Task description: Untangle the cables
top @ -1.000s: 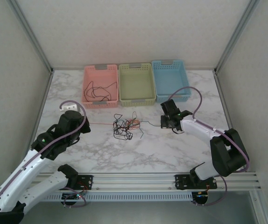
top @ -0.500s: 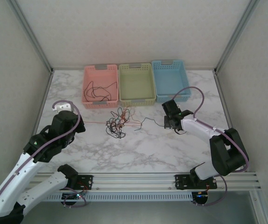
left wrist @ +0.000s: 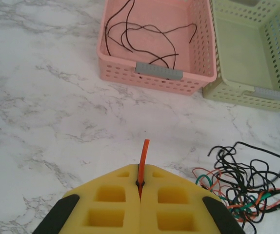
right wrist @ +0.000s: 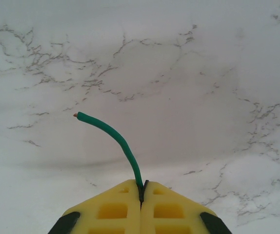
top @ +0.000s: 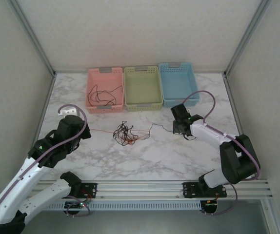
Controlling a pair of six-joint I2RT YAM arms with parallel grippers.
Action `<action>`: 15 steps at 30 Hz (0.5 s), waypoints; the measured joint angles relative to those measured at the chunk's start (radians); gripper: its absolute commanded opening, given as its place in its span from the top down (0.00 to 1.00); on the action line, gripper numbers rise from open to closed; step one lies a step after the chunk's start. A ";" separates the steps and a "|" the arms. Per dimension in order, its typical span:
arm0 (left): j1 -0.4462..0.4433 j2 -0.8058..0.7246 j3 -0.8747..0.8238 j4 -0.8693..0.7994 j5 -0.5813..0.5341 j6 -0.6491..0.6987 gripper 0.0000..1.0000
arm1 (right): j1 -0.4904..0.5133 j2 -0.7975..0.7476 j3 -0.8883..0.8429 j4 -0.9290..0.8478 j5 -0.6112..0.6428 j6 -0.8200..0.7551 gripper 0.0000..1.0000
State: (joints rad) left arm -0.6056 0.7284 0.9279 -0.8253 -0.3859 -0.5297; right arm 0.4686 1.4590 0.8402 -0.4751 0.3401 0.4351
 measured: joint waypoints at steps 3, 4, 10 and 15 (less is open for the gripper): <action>0.001 0.007 -0.022 0.006 0.011 -0.006 1.00 | -0.002 -0.027 -0.002 -0.005 0.002 0.000 1.00; 0.001 0.007 -0.028 0.006 0.011 -0.007 1.00 | -0.002 -0.037 -0.002 -0.008 0.006 0.000 1.00; 0.001 0.006 -0.043 0.023 0.032 -0.014 1.00 | -0.002 -0.108 0.000 -0.025 0.045 0.004 1.00; 0.001 0.043 -0.083 0.057 0.083 -0.023 1.00 | -0.006 -0.214 -0.001 -0.005 -0.018 0.003 1.00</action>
State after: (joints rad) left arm -0.6048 0.7712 0.8452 -0.7681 -0.3027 -0.5526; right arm 0.4622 1.2446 0.8391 -0.4797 0.3222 0.4381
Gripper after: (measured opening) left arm 0.053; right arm 0.053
